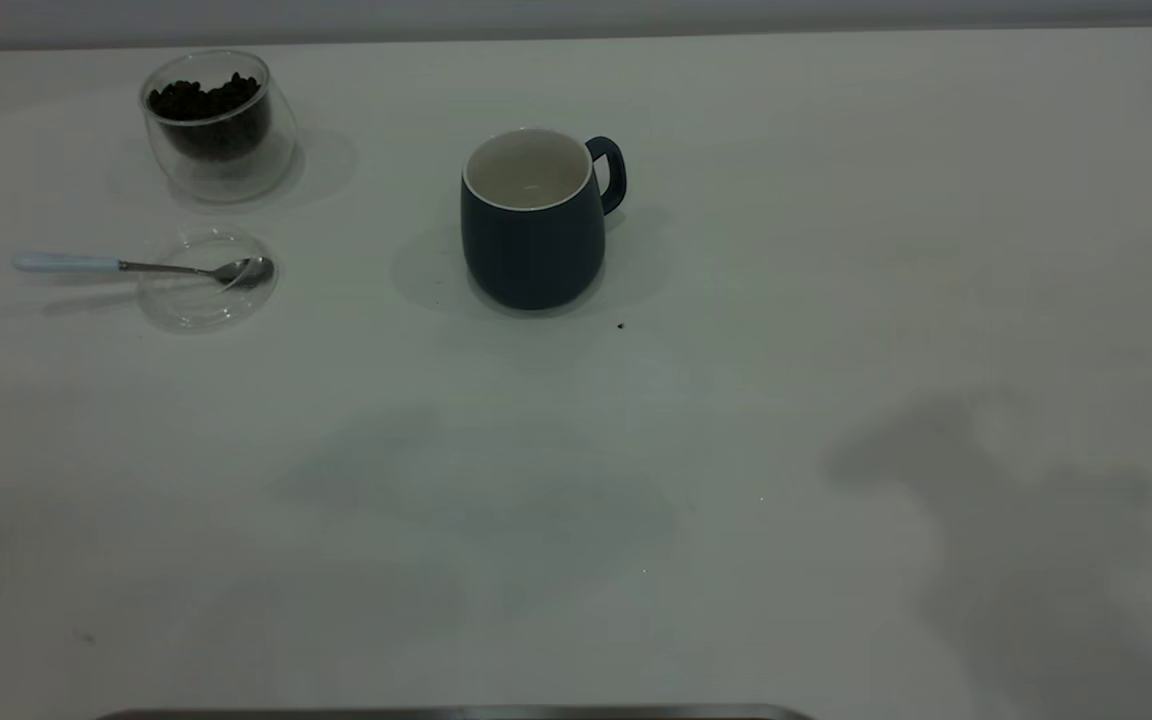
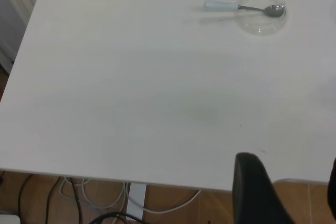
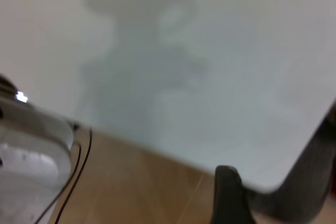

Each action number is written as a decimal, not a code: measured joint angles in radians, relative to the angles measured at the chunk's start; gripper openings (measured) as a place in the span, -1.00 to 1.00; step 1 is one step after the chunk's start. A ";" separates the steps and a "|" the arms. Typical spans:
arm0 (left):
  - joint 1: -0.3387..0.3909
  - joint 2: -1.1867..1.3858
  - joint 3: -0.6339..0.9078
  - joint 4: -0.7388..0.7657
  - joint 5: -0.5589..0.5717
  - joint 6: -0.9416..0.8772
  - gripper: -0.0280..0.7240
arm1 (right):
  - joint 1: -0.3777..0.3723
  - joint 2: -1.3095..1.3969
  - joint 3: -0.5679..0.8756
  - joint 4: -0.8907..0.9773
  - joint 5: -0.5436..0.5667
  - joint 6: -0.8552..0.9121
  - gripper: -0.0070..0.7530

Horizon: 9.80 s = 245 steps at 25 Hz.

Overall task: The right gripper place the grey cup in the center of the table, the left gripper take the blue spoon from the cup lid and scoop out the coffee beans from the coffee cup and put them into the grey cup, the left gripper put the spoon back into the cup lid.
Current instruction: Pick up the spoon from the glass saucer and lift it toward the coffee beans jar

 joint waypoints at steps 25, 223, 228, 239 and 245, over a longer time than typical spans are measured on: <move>0.000 0.000 0.000 0.000 0.000 0.000 0.16 | -0.297 -0.989 0.560 0.121 -0.116 -0.039 0.21; 0.412 2.373 -0.863 -1.070 -0.431 1.209 0.12 | -0.539 -1.368 0.560 0.146 -0.089 -0.160 0.21; 0.390 2.380 -0.864 -1.151 -0.444 1.219 0.40 | -0.539 -1.368 0.560 0.145 -0.089 -0.160 0.21; 0.376 2.398 -0.864 -1.218 -0.598 1.273 0.59 | -0.539 -1.368 0.560 0.145 -0.089 -0.160 0.21; 0.376 2.403 -0.955 -0.996 -0.514 1.128 0.54 | -0.539 -1.368 0.560 0.145 -0.089 -0.160 0.21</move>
